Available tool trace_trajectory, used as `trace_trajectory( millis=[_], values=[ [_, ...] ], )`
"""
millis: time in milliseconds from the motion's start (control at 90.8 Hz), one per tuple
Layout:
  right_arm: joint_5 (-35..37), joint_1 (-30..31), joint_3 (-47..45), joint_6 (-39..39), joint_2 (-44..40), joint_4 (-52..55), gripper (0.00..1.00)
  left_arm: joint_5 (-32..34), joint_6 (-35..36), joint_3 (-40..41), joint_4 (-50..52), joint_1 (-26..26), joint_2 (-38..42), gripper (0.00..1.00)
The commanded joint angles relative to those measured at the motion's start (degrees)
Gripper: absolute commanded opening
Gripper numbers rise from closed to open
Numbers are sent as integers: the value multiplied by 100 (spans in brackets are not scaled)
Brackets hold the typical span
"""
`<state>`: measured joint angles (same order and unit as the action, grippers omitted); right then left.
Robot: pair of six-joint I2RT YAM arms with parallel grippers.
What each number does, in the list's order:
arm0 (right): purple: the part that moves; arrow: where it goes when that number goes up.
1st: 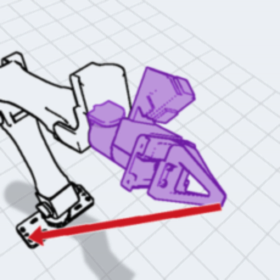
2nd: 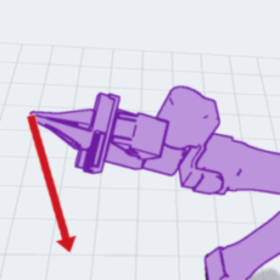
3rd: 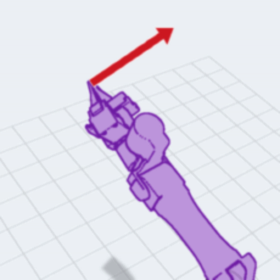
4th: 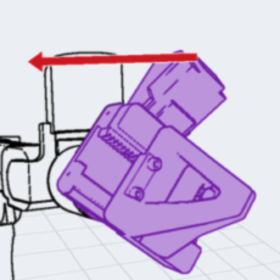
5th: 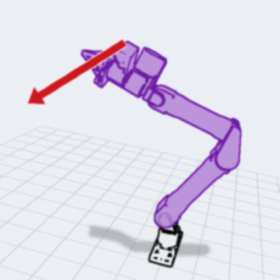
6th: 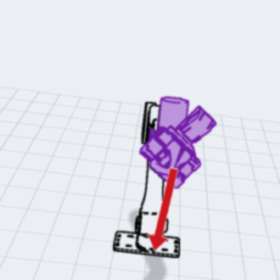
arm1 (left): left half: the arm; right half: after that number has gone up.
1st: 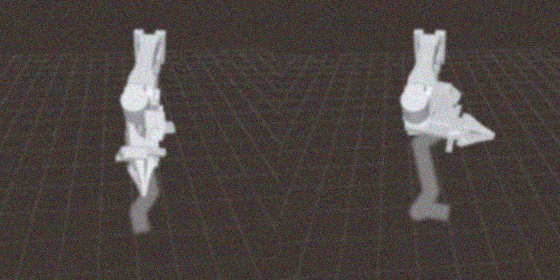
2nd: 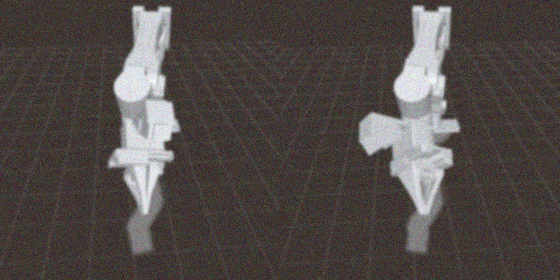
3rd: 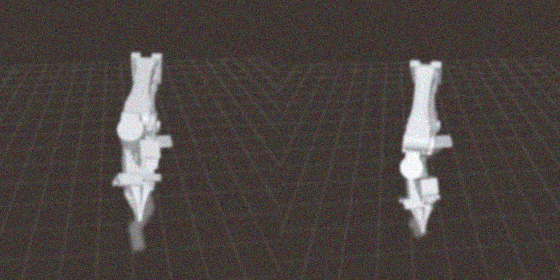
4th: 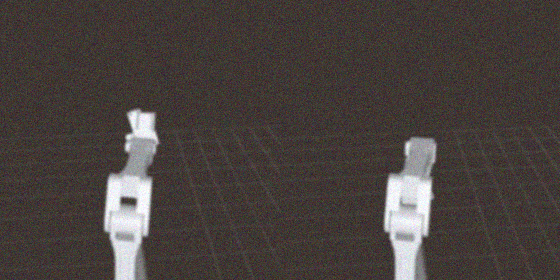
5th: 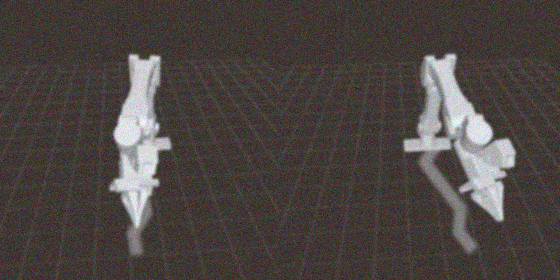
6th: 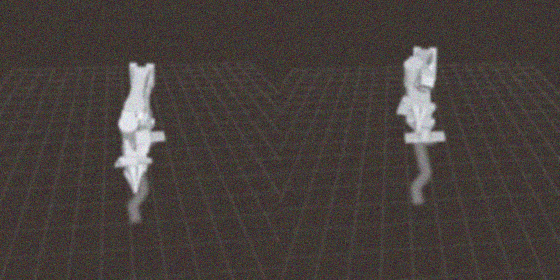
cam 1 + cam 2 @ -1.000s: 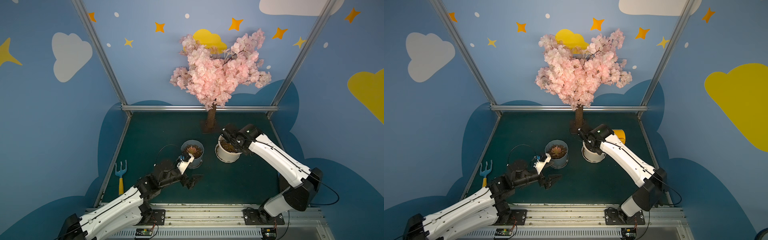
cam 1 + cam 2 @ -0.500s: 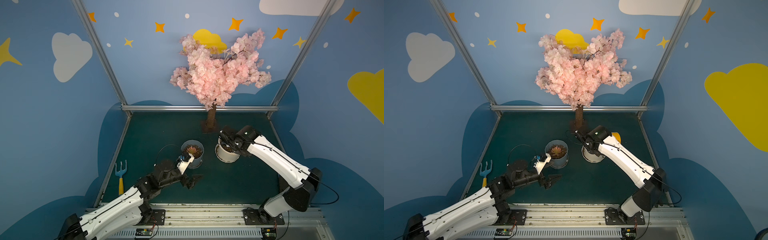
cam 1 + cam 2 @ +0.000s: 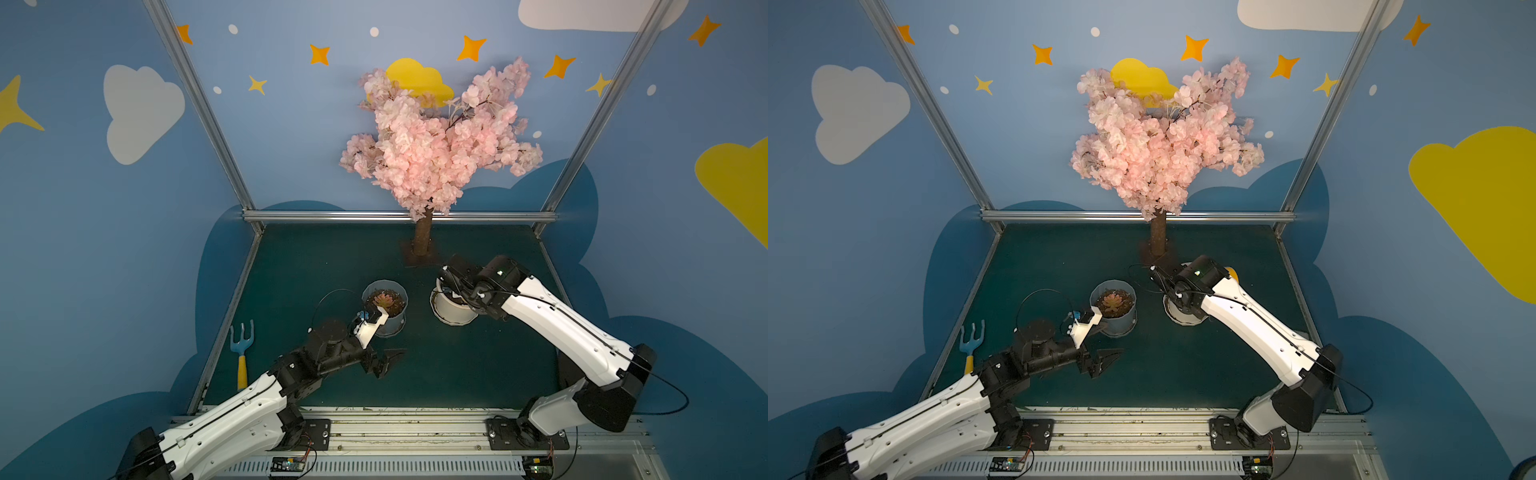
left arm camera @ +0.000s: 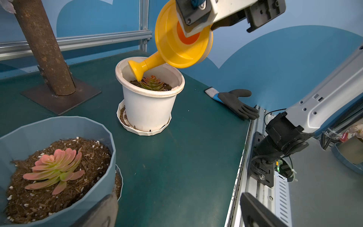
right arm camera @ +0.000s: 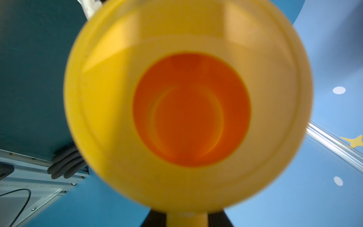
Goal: Water the succulent around the soil edge
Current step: Water the soil of the potted plant with water.
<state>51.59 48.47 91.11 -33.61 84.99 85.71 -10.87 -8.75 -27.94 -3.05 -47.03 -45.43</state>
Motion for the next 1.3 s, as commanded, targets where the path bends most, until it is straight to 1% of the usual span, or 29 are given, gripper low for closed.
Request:
trace_trajectory(
  millis=[0, 363, 727, 859, 1288],
  values=[
    [16, 80, 99, 264, -284, 332, 0, 55, 57, 60, -72, -1, -23, 100],
    [45, 132, -204, 595, -665, 700, 0, 32, 27, 46, -143, 3, -52, 100],
    [-252, 154, -401, 814, -934, 1038, 0, 85, 17, 51, -143, 0, -13, 100],
    [-246, 144, -489, 849, -1010, 1134, 0, 83, 14, 50, -153, 0, -21, 100],
    [-172, -98, -698, 880, -1087, 1314, 0, 86, 23, 52, -143, 0, -12, 100]
  ],
)
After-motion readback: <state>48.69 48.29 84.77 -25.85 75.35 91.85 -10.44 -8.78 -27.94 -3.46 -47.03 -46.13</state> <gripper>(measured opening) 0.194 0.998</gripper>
